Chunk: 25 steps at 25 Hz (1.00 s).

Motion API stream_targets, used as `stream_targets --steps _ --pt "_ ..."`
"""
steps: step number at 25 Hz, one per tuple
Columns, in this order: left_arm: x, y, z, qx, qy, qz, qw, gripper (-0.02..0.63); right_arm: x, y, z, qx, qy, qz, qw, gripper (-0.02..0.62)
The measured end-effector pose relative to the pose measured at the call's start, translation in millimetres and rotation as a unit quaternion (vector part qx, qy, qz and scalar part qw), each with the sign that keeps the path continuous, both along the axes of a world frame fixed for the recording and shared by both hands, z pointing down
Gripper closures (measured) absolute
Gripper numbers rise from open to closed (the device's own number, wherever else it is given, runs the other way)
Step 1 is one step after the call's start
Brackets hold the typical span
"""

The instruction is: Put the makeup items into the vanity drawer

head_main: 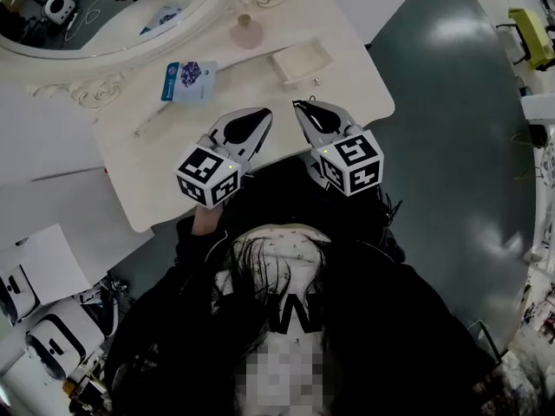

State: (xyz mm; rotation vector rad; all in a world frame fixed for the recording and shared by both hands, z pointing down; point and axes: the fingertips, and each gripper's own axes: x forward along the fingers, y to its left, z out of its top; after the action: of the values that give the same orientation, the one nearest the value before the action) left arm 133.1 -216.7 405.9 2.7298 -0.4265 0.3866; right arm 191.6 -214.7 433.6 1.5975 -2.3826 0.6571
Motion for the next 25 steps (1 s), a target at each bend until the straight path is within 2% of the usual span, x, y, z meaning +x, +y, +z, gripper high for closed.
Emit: stream_targets --steps 5,13,21,25 --pt "7.6 -7.9 2.2 0.001 -0.012 -0.040 0.9991 0.606 20.6 -20.8 10.4 -0.004 0.007 -0.029 1.000 0.560" --pt "-1.0 -17.4 5.4 0.000 -0.024 -0.104 0.9943 0.606 44.0 -60.8 41.8 -0.014 0.075 -0.085 0.993 0.560" --pt "-24.6 -15.8 15.6 -0.019 -0.039 -0.145 0.9884 0.607 55.5 -98.6 69.2 -0.027 0.138 -0.137 0.981 0.560" --pt "-30.2 -21.1 20.5 -0.026 -0.041 -0.147 0.9879 0.606 54.0 -114.8 72.9 -0.016 0.162 -0.165 0.973 0.560"
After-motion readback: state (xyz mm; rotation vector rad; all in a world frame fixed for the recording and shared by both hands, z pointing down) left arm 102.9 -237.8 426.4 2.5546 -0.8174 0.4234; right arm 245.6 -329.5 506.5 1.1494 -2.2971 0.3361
